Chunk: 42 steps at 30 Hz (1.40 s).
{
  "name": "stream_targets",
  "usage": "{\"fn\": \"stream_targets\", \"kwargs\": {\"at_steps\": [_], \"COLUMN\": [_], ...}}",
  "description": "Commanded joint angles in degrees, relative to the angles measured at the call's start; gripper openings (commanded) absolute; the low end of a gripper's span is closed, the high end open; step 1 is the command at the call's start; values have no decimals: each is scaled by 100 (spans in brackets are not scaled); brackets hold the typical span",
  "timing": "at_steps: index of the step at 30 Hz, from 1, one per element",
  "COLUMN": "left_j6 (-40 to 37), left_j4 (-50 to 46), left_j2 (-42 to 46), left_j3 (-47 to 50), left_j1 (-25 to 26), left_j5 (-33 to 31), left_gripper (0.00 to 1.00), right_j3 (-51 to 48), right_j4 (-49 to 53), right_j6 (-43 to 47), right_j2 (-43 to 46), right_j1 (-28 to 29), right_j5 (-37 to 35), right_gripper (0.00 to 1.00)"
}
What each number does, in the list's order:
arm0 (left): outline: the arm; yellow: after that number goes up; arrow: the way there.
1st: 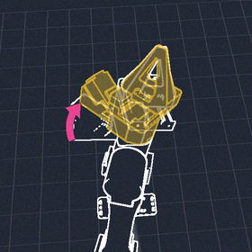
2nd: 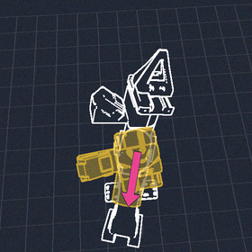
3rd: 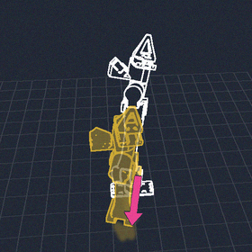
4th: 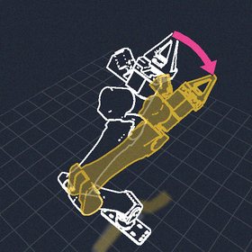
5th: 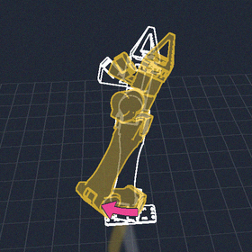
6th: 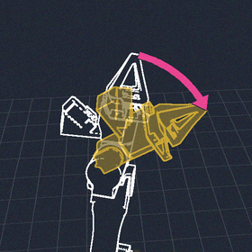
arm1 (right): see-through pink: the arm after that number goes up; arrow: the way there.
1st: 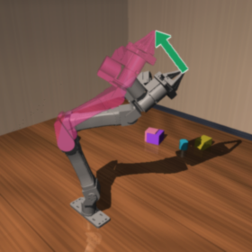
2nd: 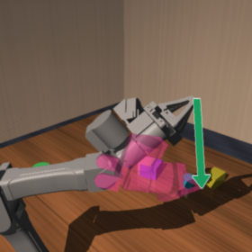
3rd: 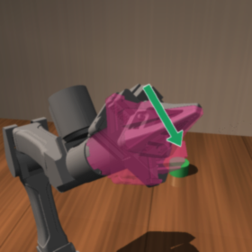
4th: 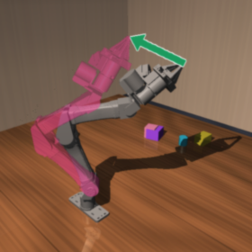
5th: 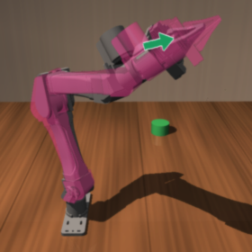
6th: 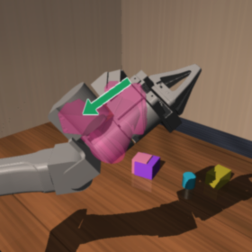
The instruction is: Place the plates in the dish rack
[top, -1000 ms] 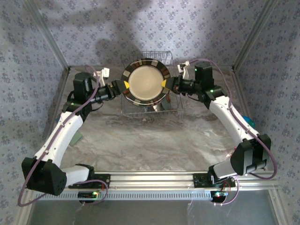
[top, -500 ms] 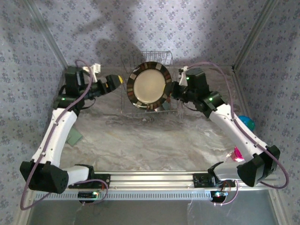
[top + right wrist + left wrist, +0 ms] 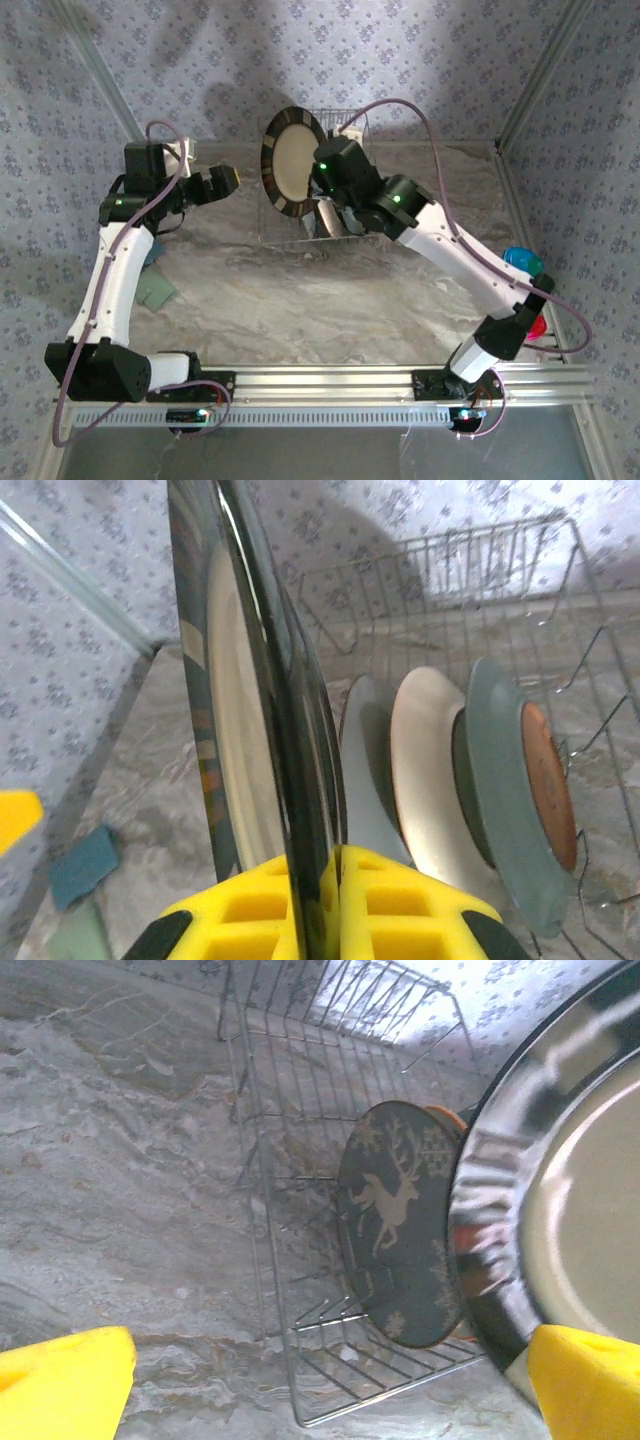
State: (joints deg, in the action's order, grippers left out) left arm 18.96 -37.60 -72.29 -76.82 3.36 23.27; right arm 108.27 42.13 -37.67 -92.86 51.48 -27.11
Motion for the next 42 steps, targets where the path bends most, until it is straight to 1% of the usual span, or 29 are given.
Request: {"fn": "stream_targets", "kwargs": {"at_steps": [1,4,9,13,16,20,26,30,36,42], "left_j6": [-226,-205,-207,-143,-60,-17,117,108,134,134], "left_j4": [168,367,429,524,594,603,695,688,689,680], "left_j2": [9,5,-91,-109,-125,-185,-207,-154,-184,-150], "left_j3": [254,479,559,628,680,686,702,765,732,765], "left_j1": [-61,-130,-246,-389,-535,-659,-900,-944,-994,-1005], "left_j5": [-219,-326,-327,-252,-121,-106,38,-74,-60,-90], "left_gripper": [99,99,99,99,99,100,99,99,99,99], "right_j3": [679,817,1277,1398,1616,1948,2064,2403,3010,3104], "right_j4": [-17,67,913,1072,1299,1599,1627,1763,1950,1913], "right_j6": [-163,-207,-864,-1032,-1070,-1180,-1201,-1236,-1260,-1244], "right_j2": [-228,-450,-802,-1016,-1216,-1466,-1675,-1950,-2371,-2429], "right_j1": [219,417,643,804,936,989,1032,1082,1112,1145], "right_j5": [-1378,-2004,-2849,-3159,-3599,-3725,-3850,-3905,-3998,-4072], "right_gripper": [0,0,0,0,0,0,0,0,0,0]}}
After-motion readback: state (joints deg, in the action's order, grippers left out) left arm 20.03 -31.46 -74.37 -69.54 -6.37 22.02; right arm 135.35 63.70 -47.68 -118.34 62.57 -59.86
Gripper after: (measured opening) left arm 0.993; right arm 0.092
